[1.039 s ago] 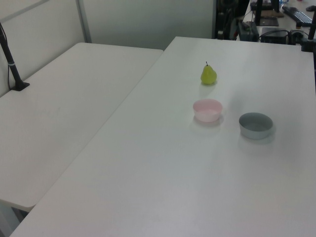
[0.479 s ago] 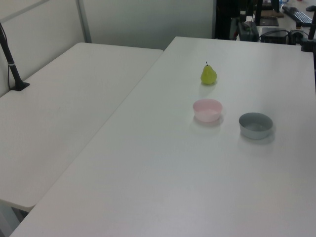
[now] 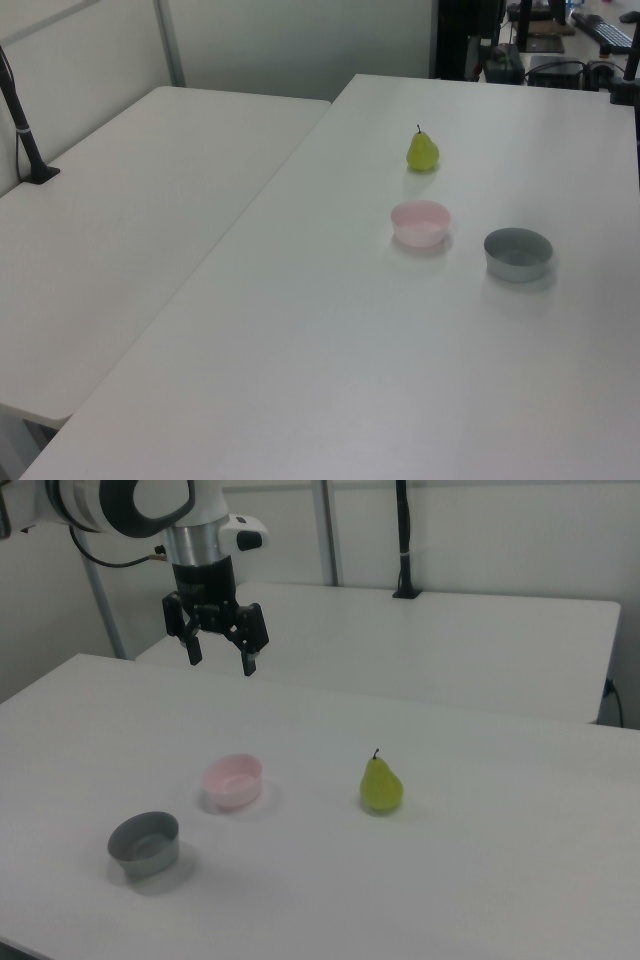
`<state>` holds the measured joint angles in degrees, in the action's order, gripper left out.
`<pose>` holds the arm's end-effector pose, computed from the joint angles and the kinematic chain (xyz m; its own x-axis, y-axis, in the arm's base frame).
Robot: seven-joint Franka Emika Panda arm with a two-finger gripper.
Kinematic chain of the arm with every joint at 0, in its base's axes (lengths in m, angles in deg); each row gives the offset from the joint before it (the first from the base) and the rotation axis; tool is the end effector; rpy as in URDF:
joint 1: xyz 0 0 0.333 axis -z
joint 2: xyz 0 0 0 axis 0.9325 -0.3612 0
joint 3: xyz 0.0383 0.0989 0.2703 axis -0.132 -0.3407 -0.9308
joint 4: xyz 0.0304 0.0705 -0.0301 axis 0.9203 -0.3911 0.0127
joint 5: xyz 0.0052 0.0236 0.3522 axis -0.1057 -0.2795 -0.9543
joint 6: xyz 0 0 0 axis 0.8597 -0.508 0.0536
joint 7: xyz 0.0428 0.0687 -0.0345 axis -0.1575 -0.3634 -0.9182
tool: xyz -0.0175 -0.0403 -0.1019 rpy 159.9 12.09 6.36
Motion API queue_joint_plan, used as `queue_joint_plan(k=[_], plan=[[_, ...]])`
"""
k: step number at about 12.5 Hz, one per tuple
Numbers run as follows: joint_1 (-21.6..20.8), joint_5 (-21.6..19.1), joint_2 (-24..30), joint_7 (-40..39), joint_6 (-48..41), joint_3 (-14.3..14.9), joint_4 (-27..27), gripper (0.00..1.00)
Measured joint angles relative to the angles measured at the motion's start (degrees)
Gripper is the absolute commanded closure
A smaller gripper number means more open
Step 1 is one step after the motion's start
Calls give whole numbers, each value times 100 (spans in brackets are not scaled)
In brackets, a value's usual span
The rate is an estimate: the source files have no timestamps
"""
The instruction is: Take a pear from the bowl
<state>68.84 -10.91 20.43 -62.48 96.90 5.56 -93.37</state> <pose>0.5165 -0.0622 0.5926 0.9966 0.0798 0.0203 0.0807 -0.9956 -0.0470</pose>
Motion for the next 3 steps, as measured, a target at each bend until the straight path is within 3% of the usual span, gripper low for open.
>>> queue_joint_plan(k=[3], plan=[[6, 42, -24, -1, 83, -33, 0, 0]])
